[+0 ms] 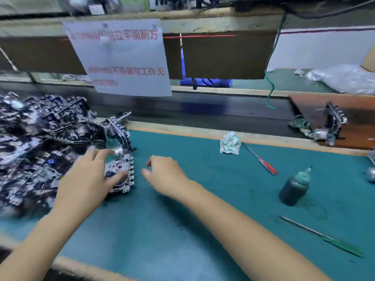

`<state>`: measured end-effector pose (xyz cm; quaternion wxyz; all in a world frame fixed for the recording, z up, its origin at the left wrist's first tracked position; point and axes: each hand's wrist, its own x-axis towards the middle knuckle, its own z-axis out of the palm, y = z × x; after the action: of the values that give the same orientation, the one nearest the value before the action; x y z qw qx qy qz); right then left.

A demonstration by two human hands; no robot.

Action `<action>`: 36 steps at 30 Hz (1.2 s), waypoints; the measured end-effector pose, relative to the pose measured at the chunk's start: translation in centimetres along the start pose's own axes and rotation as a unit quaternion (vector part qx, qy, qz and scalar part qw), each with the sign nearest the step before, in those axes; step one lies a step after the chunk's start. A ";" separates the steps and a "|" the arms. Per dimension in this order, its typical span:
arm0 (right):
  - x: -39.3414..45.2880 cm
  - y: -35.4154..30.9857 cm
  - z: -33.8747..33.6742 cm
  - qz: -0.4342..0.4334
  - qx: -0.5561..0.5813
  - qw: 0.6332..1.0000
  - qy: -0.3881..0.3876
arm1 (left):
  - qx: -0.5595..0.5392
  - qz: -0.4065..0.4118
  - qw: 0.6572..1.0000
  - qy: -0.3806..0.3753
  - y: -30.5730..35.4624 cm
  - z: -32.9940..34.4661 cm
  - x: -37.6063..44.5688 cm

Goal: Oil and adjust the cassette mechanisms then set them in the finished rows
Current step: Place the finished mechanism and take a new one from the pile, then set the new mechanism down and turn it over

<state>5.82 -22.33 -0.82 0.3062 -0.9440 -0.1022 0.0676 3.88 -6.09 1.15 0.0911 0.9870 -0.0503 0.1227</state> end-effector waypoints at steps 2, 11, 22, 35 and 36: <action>2.2 -0.9 2.0 0.046 0.037 0.998 -0.034 | 0.034 -0.081 0.996 -0.021 -1.5 0.7 -0.2; 1.2 0.2 3.9 0.120 0.320 0.938 -0.059 | -0.090 -0.074 0.993 -0.008 -2.5 2.3 -1.3; -17.8 9.4 -3.5 0.213 0.483 0.848 0.040 | -0.304 0.246 0.915 -0.100 10.1 2.8 -3.3; -24.3 14.0 -4.1 0.256 0.208 0.900 0.286 | -0.439 0.313 0.795 -0.277 16.1 8.8 -3.7; -24.1 14.7 -4.6 0.242 0.151 0.893 0.348 | -0.431 0.322 0.790 -0.294 15.7 9.0 -4.1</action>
<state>-14.47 -42.22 -4.27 0.4349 -0.8454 0.2538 -0.1782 0.12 -22.87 -5.86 0.4428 0.7606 -0.4368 -0.1860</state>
